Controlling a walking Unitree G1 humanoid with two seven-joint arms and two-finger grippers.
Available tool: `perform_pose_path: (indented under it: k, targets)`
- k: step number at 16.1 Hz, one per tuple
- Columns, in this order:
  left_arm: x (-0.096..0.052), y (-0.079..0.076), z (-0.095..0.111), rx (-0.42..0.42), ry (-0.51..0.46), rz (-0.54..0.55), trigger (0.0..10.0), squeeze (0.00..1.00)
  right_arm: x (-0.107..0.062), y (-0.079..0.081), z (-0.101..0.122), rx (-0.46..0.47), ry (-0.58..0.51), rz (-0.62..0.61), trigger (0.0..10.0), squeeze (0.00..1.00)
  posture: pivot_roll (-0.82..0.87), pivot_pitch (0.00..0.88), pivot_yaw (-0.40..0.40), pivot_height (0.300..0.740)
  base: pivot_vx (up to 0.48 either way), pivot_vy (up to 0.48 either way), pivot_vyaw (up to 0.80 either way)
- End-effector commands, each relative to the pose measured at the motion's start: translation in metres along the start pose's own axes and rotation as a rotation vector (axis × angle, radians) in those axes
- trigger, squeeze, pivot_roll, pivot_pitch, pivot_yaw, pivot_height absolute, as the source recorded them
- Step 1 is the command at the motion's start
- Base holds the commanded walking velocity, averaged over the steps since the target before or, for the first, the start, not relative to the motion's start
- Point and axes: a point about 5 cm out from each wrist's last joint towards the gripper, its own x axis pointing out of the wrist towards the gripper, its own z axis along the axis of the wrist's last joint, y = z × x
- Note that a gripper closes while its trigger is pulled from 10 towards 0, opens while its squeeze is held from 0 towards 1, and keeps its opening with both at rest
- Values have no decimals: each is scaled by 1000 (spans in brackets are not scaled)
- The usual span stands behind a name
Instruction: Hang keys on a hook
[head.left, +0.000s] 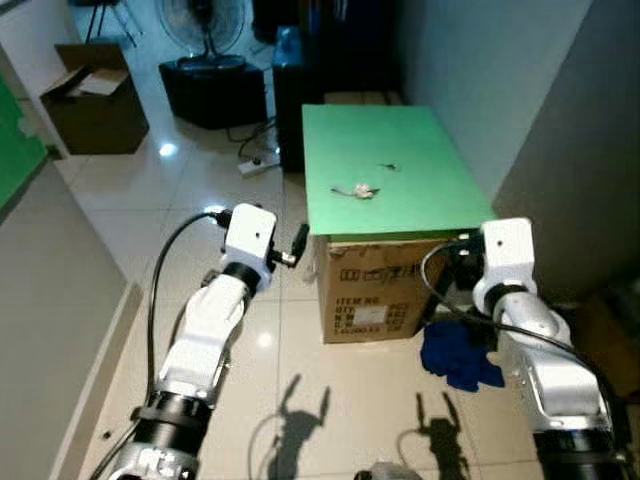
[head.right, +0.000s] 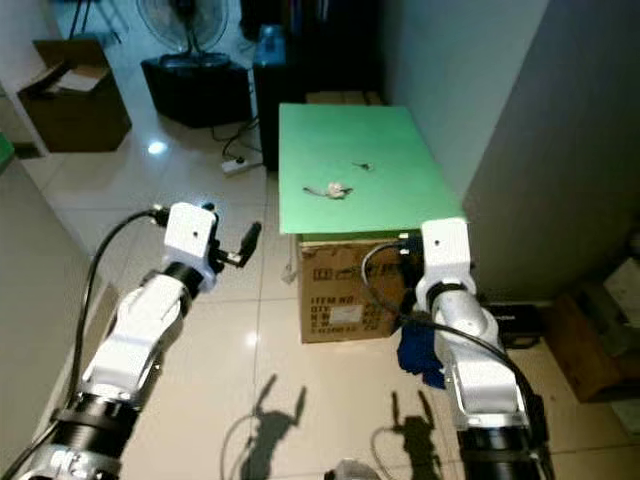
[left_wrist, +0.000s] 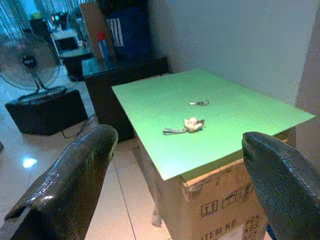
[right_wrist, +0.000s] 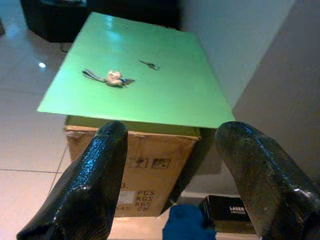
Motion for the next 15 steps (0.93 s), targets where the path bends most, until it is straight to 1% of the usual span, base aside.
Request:
perform_pose_path:
  k: [1, 7, 9, 10, 11, 12, 15]
  targets:
    - [-1, 5, 2, 3, -10, 12, 10000, 0, 1, 3, 5, -12, -21, 6, 10000, 0, -197, 0, 21, 740, 259, 0, 0]
    - [2, 6, 3, 0, -13, -1, 10000, 0, 1, 3, 6, 12, -18, -4, 10000, 0, -204, 0, 37, 740, 285, 0, 0]
    - [3, 7, 5, 1, -15, -1, 10000, 0, 1, 3, 5, 19, -13, -9, 10000, 0, -194, 0, 39, 740, 285, 0, -800]
    - [3, 8, 4, 2, -14, 0, 10000, 0, 1, 3, 4, 15, -11, -10, 10000, 0, -189, 0, 40, 740, 289, 0, -800]
    - [2, 10, 3, 7, -10, 4, 10000, 0, 1, 1, 4, 11, -19, -16, 10000, 0, -165, 0, 19, 740, 292, 0, 0]
    - [-1, 13, 3, 7, -12, 29, 10000, 0, 5, 1, 6, -19, -33, -15, 10000, 0, -155, 0, 8, 740, 292, 0, 0]
    - [-2, 13, 2, 7, -4, 42, 10000, 0, 9, 4, 12, -30, -52, 13, 10000, 0, -152, 0, -2, 740, 294, 0, 0]
